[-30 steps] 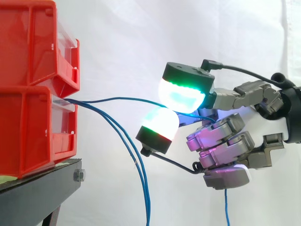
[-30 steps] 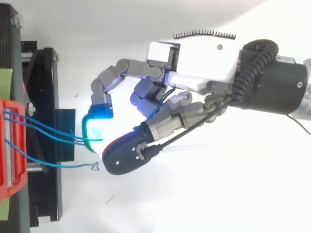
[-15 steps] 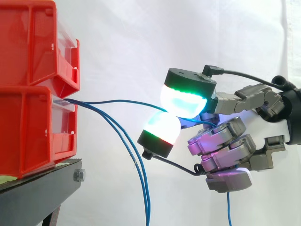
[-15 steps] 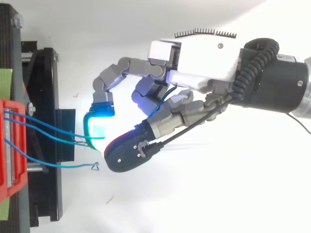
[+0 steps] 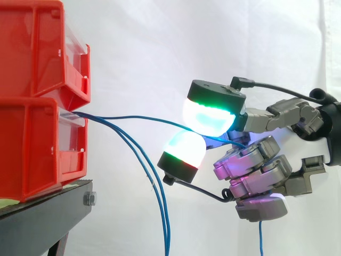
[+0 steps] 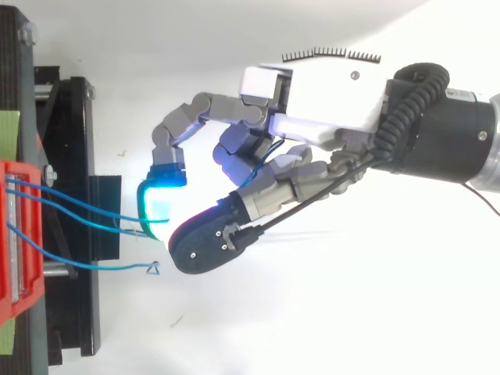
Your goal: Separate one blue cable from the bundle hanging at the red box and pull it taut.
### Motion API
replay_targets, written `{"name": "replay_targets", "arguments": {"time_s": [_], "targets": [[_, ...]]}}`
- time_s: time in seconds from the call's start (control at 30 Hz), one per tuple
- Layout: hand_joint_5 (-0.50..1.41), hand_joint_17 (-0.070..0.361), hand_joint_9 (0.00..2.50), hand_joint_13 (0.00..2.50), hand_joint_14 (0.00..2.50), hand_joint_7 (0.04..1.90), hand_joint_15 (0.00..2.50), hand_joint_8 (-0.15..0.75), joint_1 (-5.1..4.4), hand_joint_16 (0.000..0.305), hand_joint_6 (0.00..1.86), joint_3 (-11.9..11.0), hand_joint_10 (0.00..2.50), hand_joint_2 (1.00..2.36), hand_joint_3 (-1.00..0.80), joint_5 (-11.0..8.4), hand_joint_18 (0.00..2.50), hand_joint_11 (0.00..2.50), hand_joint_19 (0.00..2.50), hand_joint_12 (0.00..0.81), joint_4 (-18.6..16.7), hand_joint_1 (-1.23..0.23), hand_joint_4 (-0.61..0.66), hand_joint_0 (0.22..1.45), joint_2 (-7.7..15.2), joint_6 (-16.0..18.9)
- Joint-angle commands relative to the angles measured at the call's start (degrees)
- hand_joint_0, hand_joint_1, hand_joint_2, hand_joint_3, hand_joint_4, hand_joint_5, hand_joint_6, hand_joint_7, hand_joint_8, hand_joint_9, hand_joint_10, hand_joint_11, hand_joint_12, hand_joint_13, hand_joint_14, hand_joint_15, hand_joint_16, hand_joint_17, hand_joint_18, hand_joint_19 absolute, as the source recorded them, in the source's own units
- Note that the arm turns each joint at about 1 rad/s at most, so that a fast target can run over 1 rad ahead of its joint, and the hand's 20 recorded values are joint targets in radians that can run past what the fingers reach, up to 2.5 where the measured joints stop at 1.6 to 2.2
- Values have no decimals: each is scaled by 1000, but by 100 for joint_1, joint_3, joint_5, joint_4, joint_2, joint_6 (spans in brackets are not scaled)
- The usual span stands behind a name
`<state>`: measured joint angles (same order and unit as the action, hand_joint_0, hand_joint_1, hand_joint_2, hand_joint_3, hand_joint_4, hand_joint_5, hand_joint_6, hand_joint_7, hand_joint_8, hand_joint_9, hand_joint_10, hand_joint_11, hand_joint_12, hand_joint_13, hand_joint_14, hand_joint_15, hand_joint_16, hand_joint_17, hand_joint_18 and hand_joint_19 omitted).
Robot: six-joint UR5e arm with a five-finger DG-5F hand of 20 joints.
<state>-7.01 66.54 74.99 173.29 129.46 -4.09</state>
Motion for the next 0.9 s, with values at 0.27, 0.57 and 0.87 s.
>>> {"name": "replay_targets", "arguments": {"time_s": [0.27,0.57,0.87], "targets": [[-184,81,934,1077,1962,999,1438,279,-2,36,882,-1,1859,1000,-500,-2,1237,1317,1274,326,-6,-597,26,580,0,-5],[-179,83,936,1081,1979,1005,1407,286,-2,37,876,-1,1873,1000,-500,-2,1242,1285,1274,333,-6,-594,23,559,-9,-5],[-179,81,930,1083,1913,1053,1469,273,-2,36,874,-1,1834,1000,-500,-2,1224,1337,1252,325,-6,-757,14,649,-9,-13]]}}
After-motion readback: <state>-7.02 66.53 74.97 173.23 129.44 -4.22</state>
